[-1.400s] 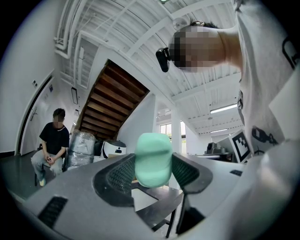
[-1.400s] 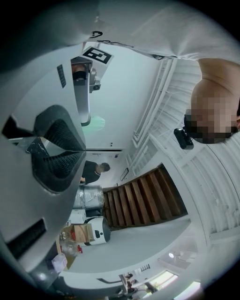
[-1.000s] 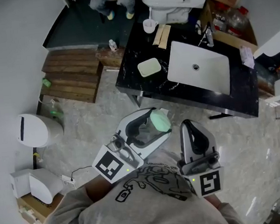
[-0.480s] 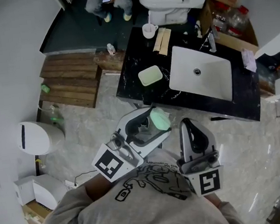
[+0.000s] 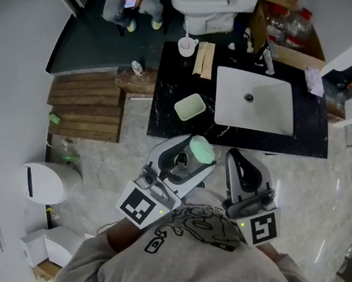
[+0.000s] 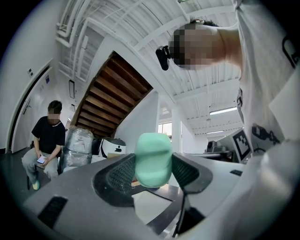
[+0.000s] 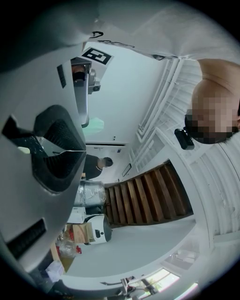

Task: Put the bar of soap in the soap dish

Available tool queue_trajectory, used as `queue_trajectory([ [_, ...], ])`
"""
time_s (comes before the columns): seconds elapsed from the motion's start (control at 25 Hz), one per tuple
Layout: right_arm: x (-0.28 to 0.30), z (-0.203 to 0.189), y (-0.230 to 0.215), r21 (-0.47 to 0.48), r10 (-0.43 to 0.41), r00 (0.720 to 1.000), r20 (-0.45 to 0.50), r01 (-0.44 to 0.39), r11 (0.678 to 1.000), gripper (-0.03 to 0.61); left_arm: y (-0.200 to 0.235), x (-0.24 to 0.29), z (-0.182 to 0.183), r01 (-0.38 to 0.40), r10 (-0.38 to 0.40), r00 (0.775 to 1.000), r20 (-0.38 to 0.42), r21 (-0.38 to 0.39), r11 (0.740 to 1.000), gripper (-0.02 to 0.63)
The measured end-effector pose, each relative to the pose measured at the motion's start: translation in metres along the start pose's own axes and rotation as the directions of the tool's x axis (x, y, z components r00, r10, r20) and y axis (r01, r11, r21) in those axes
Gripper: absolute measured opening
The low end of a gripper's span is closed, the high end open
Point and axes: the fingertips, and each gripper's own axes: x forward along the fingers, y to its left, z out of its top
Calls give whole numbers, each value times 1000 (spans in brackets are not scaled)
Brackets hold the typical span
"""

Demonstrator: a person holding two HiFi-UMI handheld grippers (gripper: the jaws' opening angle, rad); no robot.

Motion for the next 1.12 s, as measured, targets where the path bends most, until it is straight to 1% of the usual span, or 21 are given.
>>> queue_trajectory([
  [0.08,8,0,0,-7,7,1000,1,-7,1000,23,9,2,2,3,-3,1000,1,-4,1000,245],
  [0.24,27,-2,-4,2,-11,1000,-11,11,1000,23,26,6,2,9,-9,1000,-3,-11,1000,245],
  [0.56,60,-2,-5,-6,-20,1000,-10,20,1000,23,58,9,5,24,-24,1000,-5,-14,1000,245],
  [1.12,112,-5,-5,-6,-30,1000,-2,30,1000,23,105,12,12,41,-41,999,-3,-16,999,245],
])
